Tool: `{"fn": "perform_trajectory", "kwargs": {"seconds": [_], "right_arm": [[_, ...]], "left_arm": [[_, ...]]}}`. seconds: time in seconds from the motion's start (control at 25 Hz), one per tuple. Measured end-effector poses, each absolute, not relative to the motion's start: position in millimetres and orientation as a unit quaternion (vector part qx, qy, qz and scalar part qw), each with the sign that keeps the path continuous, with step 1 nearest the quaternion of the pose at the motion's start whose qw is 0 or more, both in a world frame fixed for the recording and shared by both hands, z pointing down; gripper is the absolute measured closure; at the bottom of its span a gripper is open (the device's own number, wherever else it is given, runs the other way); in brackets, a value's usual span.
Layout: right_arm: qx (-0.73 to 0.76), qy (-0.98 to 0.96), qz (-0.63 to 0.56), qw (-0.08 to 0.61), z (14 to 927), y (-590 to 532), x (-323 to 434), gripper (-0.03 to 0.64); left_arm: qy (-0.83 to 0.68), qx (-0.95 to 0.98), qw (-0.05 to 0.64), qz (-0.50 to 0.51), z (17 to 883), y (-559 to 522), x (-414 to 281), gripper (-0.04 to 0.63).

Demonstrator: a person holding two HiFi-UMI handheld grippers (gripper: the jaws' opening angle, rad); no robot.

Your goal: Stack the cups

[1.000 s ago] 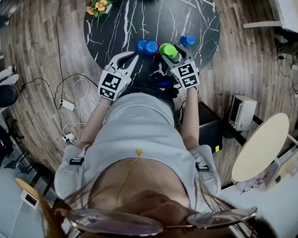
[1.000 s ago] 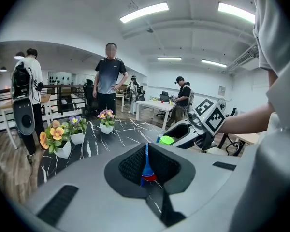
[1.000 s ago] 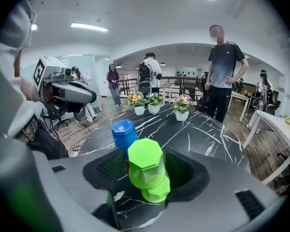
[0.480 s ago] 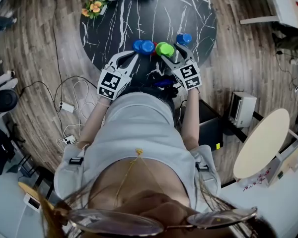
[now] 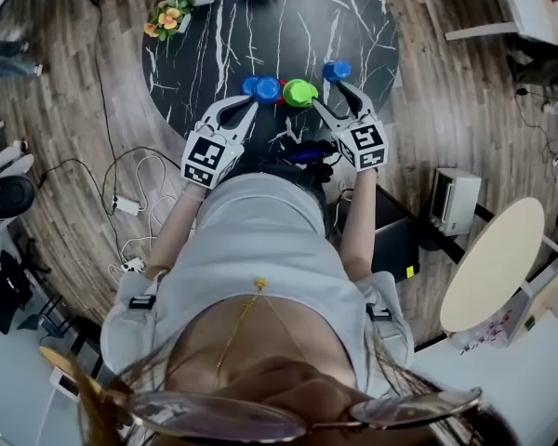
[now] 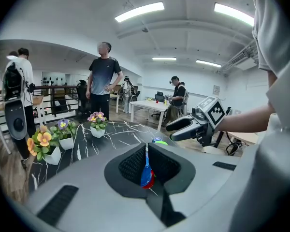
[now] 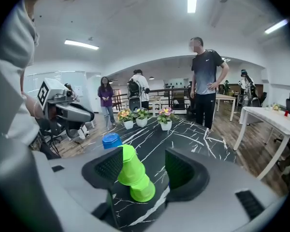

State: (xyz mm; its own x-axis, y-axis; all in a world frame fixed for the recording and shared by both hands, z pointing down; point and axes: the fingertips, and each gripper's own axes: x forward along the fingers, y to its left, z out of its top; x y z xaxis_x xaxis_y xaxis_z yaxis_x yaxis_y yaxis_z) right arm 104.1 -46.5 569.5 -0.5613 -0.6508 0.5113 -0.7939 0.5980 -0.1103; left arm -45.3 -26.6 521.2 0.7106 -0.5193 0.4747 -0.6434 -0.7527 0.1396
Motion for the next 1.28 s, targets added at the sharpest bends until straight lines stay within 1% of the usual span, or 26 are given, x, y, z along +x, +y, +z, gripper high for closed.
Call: {"fn": "perform_trajectory", "kwargs": {"seconds": [0.48,0.84,1.28], "right_arm": [[0.479,-0.825,0.162,0.250,601,-70,155,0.341],[0.488,-0.807,0.184,0.277,640,-86,172,0.341],[0.472,-0.804,0.206,0.298,674,-101,174,0.341]], "left_arm": [[-0.322,0.909,0.155,0.217,520,-28,-28,0.557],[-0.335,0.901,0.163,0.222,524,-32,-24,0.557],[-0.354,0.891,0.174,0.225,529,-31,-24,0.557]]}}
